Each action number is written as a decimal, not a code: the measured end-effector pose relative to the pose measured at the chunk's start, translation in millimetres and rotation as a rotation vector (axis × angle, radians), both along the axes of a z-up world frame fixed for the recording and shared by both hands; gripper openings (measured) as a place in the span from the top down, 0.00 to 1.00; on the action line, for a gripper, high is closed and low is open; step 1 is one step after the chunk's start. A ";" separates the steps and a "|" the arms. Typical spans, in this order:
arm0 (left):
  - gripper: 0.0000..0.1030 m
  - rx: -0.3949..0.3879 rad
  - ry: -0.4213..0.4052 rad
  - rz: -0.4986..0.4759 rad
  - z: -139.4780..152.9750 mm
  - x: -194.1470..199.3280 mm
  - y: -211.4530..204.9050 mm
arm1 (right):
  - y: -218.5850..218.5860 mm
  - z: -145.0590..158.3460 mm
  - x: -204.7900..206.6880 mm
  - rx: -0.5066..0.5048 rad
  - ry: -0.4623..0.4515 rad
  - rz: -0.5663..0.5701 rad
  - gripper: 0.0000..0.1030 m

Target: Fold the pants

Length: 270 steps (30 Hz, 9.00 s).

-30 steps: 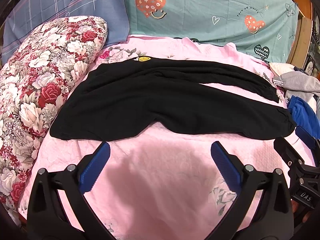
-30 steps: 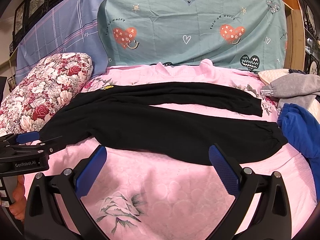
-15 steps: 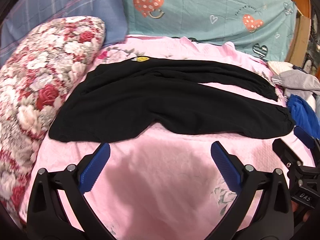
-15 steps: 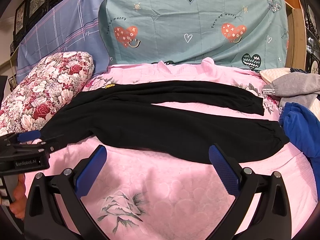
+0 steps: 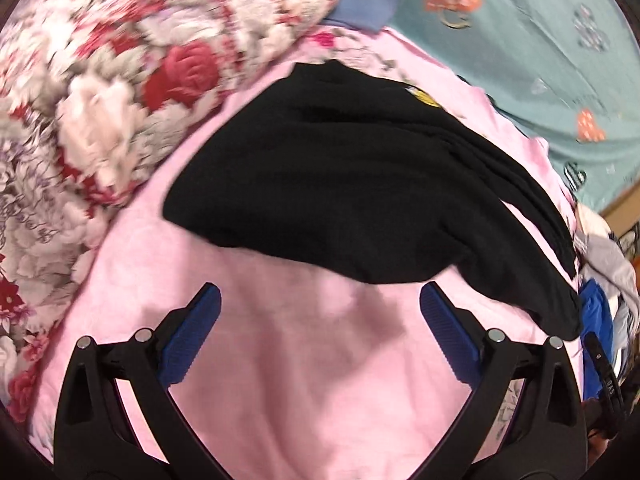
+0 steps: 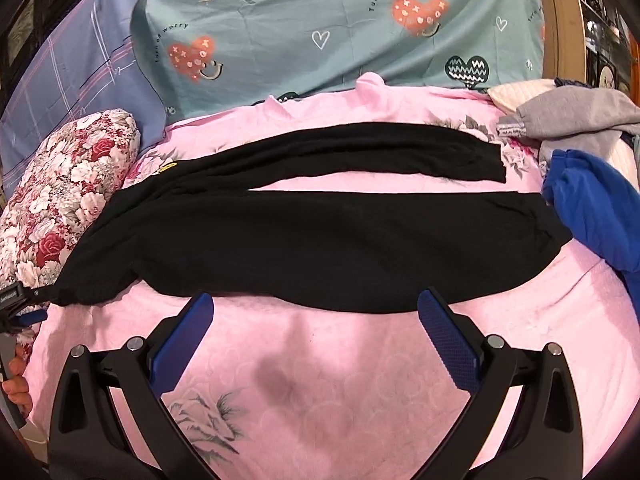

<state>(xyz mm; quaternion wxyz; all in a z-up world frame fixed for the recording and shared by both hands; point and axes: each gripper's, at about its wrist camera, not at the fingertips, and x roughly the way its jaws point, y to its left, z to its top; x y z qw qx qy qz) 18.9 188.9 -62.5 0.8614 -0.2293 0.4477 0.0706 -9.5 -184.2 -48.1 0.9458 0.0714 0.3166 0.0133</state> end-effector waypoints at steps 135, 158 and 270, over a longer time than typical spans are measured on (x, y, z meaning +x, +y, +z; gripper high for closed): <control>0.09 0.196 0.103 -0.238 -26.6 69.4 -95.4 | -265.2 -47.6 83.5 -0.242 0.289 -0.027 0.89; 0.09 0.150 -0.257 -0.187 53.9 112.9 -117.0 | -229.7 -15.3 168.3 0.221 0.146 -0.226 0.40; 0.85 0.411 -0.272 -0.247 86.4 156.8 -7.2 | 20.3 69.2 175.1 -0.078 0.053 0.660 0.99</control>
